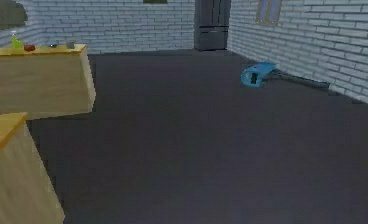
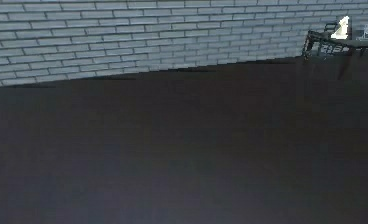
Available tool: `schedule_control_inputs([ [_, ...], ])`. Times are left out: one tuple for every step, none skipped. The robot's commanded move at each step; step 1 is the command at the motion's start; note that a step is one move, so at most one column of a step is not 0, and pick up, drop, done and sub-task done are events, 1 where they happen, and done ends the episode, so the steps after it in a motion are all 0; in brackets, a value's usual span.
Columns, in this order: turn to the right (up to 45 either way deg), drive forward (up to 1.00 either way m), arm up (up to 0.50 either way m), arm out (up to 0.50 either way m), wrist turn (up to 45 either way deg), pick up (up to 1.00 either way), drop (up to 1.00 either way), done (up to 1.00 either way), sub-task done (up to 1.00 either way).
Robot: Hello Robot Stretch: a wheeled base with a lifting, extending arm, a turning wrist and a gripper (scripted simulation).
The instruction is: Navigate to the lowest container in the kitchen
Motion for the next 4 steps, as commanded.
schedule_control_inputs([
  [0.0, 0.35, 0.0, 0.0, 0.0, 0.0, 0.0, 0.0, 0.0],
  [-9.0, 0.0, 0.0, 0.0, 0.0, 0.0, 0.0, 0.0, 0.0],
  [0.0, 0.2, 0.0, 0.0, 0.0, 0.0, 0.0, 0.0, 0.0],
  [-6.0, 0.0, 0.0, 0.0, 0.0, 0.0, 0.0, 0.0, 0.0],
])
